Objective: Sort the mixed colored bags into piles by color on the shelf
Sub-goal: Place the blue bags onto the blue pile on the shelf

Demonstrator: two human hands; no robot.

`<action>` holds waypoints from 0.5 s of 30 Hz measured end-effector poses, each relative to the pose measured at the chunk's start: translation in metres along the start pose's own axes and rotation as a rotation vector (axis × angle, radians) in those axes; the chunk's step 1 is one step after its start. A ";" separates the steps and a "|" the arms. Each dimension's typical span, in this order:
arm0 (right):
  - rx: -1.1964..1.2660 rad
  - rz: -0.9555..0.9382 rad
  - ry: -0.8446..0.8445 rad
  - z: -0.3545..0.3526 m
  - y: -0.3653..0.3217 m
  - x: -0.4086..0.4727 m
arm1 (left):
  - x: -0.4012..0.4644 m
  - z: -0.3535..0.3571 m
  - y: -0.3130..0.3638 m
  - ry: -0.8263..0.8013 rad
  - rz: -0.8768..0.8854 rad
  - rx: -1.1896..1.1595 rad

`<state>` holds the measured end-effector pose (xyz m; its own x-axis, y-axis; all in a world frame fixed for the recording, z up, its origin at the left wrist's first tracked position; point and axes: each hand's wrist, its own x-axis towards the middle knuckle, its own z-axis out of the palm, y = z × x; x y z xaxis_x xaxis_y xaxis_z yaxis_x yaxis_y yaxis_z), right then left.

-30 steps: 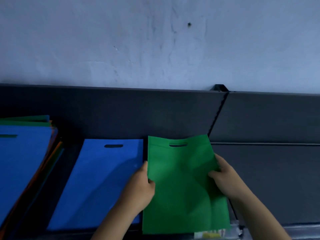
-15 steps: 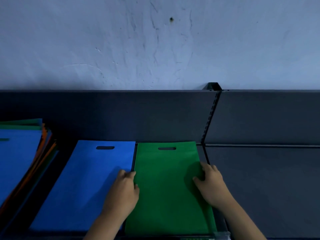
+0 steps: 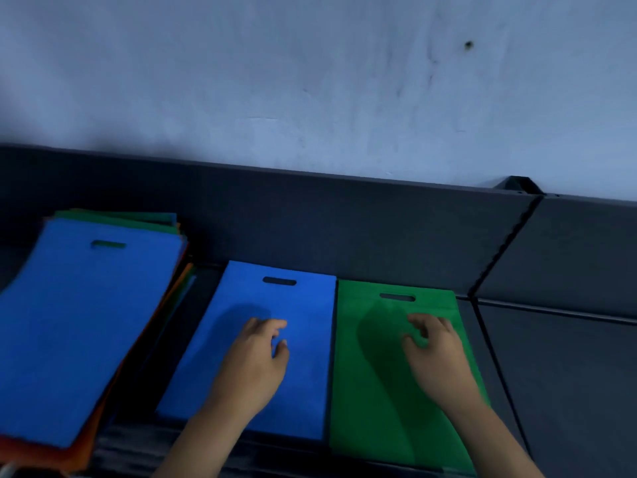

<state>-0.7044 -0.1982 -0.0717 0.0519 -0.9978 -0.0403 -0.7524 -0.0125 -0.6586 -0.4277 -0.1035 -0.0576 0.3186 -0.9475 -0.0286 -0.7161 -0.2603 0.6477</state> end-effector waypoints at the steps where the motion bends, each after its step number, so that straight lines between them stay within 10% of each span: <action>1: 0.008 -0.037 0.001 0.012 -0.017 -0.001 | -0.001 -0.014 -0.009 0.024 0.009 -0.007; 15: 0.381 -0.203 -0.261 0.178 -0.249 -0.060 | -0.020 -0.239 -0.162 0.340 -0.015 -0.017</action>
<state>-0.4035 -0.1239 -0.0385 0.3712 -0.9278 -0.0377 -0.4195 -0.1314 -0.8982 -0.1690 0.0020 0.0200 0.5196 -0.8268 0.2154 -0.7002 -0.2675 0.6620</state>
